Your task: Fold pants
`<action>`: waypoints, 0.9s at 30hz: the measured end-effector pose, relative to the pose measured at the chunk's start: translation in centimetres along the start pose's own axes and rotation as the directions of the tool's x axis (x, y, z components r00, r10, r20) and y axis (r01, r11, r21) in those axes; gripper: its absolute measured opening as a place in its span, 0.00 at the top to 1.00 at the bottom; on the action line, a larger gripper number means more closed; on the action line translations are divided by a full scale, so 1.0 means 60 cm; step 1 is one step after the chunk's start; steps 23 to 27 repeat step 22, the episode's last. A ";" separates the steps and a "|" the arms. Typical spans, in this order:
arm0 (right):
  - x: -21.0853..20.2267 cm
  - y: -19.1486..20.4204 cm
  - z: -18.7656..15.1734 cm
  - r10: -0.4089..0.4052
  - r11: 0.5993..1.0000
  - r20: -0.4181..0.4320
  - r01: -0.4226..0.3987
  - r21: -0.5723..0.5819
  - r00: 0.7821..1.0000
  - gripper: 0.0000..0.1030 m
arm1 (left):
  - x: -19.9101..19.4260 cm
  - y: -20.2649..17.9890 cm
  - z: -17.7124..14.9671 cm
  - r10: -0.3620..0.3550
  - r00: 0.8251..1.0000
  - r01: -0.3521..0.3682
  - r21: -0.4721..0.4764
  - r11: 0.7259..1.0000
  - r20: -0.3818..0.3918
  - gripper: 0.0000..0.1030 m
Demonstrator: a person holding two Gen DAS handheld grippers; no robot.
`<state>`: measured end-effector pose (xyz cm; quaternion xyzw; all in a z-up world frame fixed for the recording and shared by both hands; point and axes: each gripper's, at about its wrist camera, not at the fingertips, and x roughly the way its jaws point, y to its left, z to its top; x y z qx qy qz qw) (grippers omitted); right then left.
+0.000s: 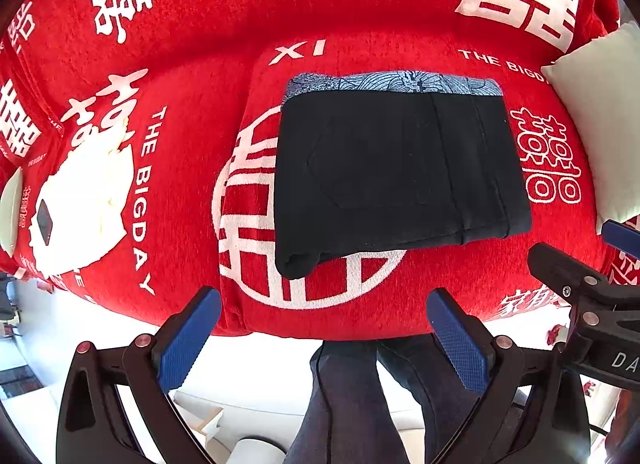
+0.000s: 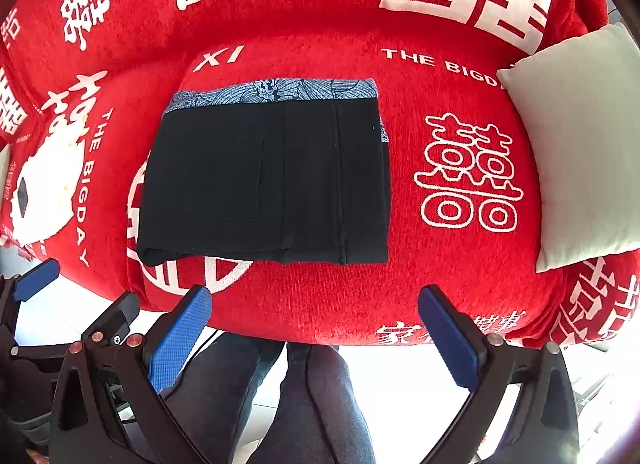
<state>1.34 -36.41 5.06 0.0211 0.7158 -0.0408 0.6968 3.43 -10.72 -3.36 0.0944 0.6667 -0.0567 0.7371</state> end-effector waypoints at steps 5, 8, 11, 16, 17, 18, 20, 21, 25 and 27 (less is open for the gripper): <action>0.002 -0.001 0.001 0.005 1.000 -0.003 -0.005 0.001 1.000 0.00 | 0.001 -0.003 0.001 -0.001 1.000 0.001 -0.003 1.000 -0.002 0.00; 0.002 -0.002 0.001 0.007 1.000 -0.003 -0.007 0.001 1.000 0.00 | 0.001 -0.004 0.002 0.000 1.000 0.000 -0.010 1.000 -0.004 0.00; 0.002 -0.003 0.003 0.008 1.000 -0.002 -0.008 0.001 1.000 0.00 | 0.002 -0.003 0.003 0.000 1.000 0.000 -0.015 1.000 -0.006 0.00; 0.003 -0.004 0.004 0.005 1.000 -0.004 -0.005 0.003 1.000 0.00 | 0.001 -0.004 0.004 0.000 1.000 0.000 -0.010 1.000 0.010 0.00; 0.004 -0.005 0.006 0.003 1.000 -0.004 -0.003 0.004 1.000 0.00 | 0.000 -0.005 0.004 0.000 1.000 0.000 -0.006 1.000 0.013 0.00; 0.004 -0.006 0.006 0.003 1.000 -0.005 -0.003 0.004 1.000 0.00 | 0.000 -0.007 0.005 -0.004 1.000 0.004 -0.002 1.000 0.015 0.00; 0.004 -0.007 0.007 0.003 1.000 -0.005 -0.003 0.004 1.000 0.00 | 0.000 -0.010 0.007 -0.015 1.000 0.015 0.000 1.000 0.013 0.00; 0.004 -0.008 0.008 0.004 1.000 -0.006 -0.004 0.005 1.000 0.00 | 0.000 -0.010 0.007 -0.018 1.000 0.018 0.001 1.000 0.011 0.00; 0.005 -0.008 0.008 0.004 1.000 -0.006 -0.004 0.005 1.000 0.00 | 0.001 -0.011 0.008 -0.018 1.000 0.018 0.001 1.000 0.009 0.00; 0.005 -0.008 0.008 0.004 1.000 -0.006 -0.004 0.005 1.000 0.00 | 0.001 -0.011 0.008 -0.018 1.000 0.018 0.001 1.000 0.009 0.00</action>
